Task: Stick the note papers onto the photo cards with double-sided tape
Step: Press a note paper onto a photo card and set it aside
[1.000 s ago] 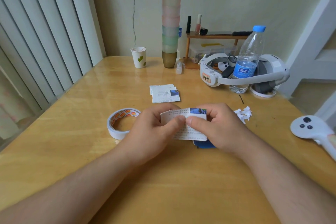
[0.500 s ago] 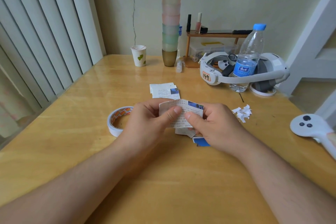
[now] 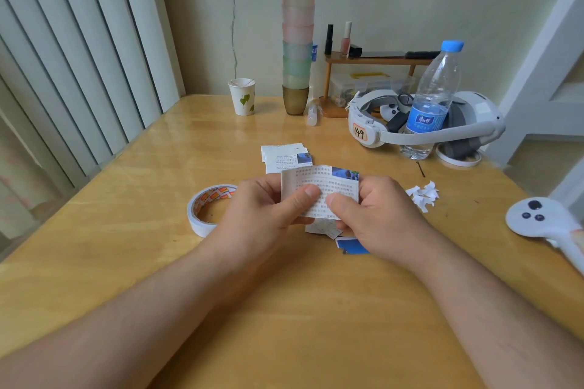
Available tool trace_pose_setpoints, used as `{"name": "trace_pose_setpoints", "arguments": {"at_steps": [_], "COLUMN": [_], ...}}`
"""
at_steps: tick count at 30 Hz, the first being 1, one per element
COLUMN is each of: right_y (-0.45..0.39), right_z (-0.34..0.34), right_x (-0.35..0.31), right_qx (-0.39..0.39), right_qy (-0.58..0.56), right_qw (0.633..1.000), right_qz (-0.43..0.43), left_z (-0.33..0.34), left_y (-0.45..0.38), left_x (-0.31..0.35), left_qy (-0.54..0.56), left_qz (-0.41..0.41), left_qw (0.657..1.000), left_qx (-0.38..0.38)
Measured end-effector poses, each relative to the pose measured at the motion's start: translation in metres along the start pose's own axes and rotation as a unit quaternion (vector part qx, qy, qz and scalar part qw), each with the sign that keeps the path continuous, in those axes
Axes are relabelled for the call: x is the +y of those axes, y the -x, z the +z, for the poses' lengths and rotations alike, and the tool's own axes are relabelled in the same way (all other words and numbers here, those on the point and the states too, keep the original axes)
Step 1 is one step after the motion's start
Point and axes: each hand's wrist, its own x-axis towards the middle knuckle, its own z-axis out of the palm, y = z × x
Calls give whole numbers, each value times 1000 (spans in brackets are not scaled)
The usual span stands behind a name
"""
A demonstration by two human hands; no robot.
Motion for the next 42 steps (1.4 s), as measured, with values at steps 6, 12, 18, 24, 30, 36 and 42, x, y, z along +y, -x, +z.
{"name": "trace_pose_setpoints", "arguments": {"at_steps": [6,12,18,24,30,36,42], "right_y": [-2,-3,-4,-4,0,-4,-7], "right_z": [0,3,0,5,5,2,1], "right_x": [3,7,6,3,0,5,10], "right_qx": [-25,8,30,20,-11,-6,49], "right_qy": [-67,-80,-95,-149,-177,-161,-125], "right_qw": [997,997,995,987,984,986,991], "right_qz": [21,18,22,51,32,31,25], "left_z": [-3,-1,-3,-1,2,-1,-4], "left_y": [-1,-1,-3,-2,-2,-2,-4], "left_x": [-3,-5,-4,-3,-4,-2,-6], "left_qy": [-23,-28,-16,-29,-19,-15,-7], "left_qz": [-23,-43,-60,-46,-43,-11,-27], "left_qw": [999,999,998,998,999,999,999], "left_qx": [8,19,25,26,13,29,31]}}
